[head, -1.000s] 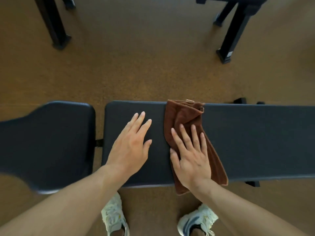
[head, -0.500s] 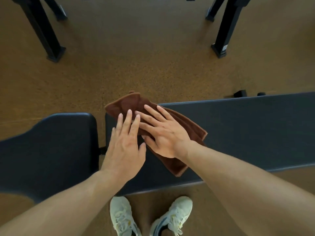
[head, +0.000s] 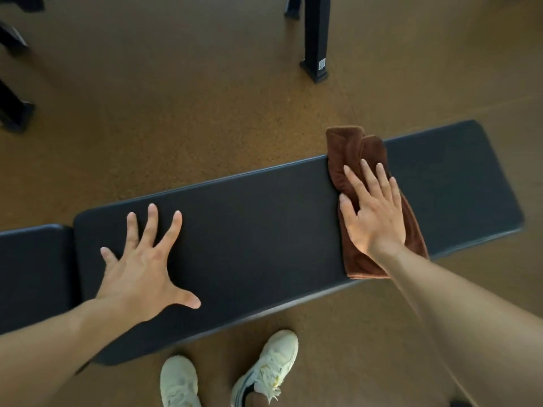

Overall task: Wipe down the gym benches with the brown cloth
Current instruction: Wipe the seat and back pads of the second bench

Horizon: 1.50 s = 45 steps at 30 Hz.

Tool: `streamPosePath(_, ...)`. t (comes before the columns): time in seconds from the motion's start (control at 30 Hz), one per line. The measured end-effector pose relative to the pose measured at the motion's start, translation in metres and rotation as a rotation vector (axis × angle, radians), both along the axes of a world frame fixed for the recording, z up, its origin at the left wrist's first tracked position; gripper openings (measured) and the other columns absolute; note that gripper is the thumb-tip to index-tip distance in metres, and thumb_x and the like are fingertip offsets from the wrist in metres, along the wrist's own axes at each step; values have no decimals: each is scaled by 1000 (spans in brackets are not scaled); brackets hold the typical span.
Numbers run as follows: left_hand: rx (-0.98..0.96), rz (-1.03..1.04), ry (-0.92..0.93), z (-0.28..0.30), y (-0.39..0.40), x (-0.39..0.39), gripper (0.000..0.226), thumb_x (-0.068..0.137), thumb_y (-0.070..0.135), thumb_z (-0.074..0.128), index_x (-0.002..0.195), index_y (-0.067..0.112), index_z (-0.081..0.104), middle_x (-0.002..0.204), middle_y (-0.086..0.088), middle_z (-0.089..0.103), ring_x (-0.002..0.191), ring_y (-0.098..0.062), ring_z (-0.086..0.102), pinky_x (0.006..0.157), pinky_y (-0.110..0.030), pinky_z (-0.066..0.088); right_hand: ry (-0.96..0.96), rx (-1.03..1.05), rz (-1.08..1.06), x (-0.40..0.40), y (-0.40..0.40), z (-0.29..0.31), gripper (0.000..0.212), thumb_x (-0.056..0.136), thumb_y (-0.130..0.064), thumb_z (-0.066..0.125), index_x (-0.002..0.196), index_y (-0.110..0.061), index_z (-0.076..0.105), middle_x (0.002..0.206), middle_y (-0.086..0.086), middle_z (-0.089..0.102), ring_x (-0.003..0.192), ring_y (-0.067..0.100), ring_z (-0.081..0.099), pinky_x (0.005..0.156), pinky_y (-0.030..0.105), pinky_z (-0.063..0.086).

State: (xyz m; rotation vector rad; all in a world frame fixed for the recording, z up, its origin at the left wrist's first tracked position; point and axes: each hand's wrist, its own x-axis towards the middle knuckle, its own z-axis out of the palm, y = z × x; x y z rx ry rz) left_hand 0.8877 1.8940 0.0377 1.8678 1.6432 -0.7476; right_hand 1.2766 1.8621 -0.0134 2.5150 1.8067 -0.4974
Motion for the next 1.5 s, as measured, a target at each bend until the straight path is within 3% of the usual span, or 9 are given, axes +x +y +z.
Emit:
streamPosePath(0.27, 19, -24, -2, -2, 0, -1, 162, 42, 86, 77, 147, 42, -38, 160, 0, -42, 149, -32, -34, 117, -74, 14, 16, 102, -666, -50, -32, -7, 60, 107, -49, 31, 165, -40, 23, 176, -6, 11, 163, 20, -1, 132, 45, -6)
streamPosePath(0.43, 13, -36, -18, -3, -1, 1, 163, 45, 80, 82, 149, 39, -37, 158, -3, -45, 147, -37, -36, 115, -78, 10, 25, 124, -875, -127, -43, -7, 60, 108, -49, 32, 166, -38, 22, 177, -6, 10, 163, 22, -1, 131, 49, -4)
streamPosePath(0.6, 0, -74, -83, -2, -1, -3, 159, 54, 75, 83, 152, 31, -34, 158, -9, -44, 145, -44, -37, 111, -82, 6, 30, 49, -659, -194, -39, -4, 62, 108, -50, 26, 167, -37, 15, 177, -6, 5, 163, 21, -6, 131, 48, -6)
streamPosePath(0.7, 69, -165, -231, -2, -11, -24, 131, 76, 71, 72, 159, 27, -19, 165, -6, -32, 149, -39, -32, 114, -79, 1, 43, 46, -642, -226, -16, 1, 62, 107, -51, 26, 167, -37, 14, 177, -7, 4, 163, 20, -7, 131, 47, -7)
streamPosePath(0.8, 243, -124, -551, -11, -49, -90, 94, 95, 55, 59, 163, 28, 0, 171, -1, -14, 155, -22, -22, 126, -57, -1, 21, 64, -558, -293, 21, 3, 61, 107, -49, 28, 166, -38, 18, 177, -6, 9, 163, 21, -4, 131, 47, -5)
streamPosePath(0.87, 316, -23, -642, -21, -76, -152, 85, 98, 48, 55, 163, 30, 2, 171, 4, -11, 156, -14, -18, 128, -46, -1, 38, 93, -424, -349, 40, 3, 59, 107, -47, 30, 165, -38, 23, 176, -7, 12, 163, 20, -2, 131, 47, -5)
streamPosePath(1.1, 301, 182, -555, -38, -107, -288, 88, 98, 43, 58, 158, 34, -6, 167, 12, -13, 153, -3, -19, 122, -28, -11, 61, 114, -54, -472, 53, 2, 54, 106, -43, 31, 159, -35, 37, 174, -8, 21, 163, 20, -2, 131, 51, -5)
streamPosePath(1.33, 211, 238, -591, -34, -121, -267, 89, 101, 33, 57, 160, 30, -9, 169, 8, -15, 154, -7, -18, 128, -35, -2, -110, 82, 218, -499, -1, -6, 64, 102, -26, 52, 162, -33, 33, 177, -3, 3, 163, 29, -7, 131, 57, 0)
streamPosePath(1.5, 130, 91, -519, -26, -153, -257, 91, 101, 37, 56, 155, 32, -17, 169, 7, -17, 154, -8, -18, 126, -32, -5, -82, 93, 387, -475, -57, -4, 71, 97, -24, 60, 163, -28, 33, 176, -4, 15, 163, 28, -4, 130, 59, 6)
